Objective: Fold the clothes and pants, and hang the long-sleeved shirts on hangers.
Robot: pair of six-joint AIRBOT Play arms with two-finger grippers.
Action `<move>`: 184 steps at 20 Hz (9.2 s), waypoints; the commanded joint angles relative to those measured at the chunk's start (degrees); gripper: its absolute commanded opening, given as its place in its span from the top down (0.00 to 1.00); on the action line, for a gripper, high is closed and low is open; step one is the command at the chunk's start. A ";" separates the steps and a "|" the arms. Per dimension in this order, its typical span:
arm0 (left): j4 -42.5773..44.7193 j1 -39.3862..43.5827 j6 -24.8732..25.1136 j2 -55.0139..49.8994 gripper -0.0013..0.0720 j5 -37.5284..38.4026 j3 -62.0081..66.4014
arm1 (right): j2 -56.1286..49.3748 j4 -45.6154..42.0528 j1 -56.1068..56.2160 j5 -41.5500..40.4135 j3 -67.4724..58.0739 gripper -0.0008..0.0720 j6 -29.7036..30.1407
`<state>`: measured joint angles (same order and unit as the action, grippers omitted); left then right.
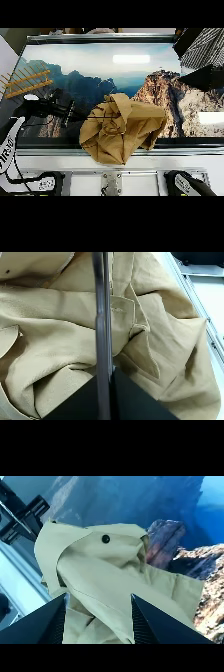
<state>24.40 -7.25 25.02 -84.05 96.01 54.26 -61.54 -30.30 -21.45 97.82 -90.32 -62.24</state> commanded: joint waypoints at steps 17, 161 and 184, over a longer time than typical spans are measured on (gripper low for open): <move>0.00 -0.07 0.04 0.00 0.96 -0.04 -0.02 | 0.81 13.25 -7.74 5.38 29.97 0.38 62.84; 12.13 36.44 -103.49 26.53 0.31 -56.46 -13.03 | 11.63 23.87 13.33 -25.83 45.07 0.98 60.41; 18.58 9.40 -105.81 24.17 0.96 -39.12 -5.57 | 25.64 13.94 13.22 -25.35 41.00 0.98 37.51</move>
<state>41.67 7.70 -80.84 -59.40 51.13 45.43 -39.51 -14.90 -8.21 72.58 -48.86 -18.63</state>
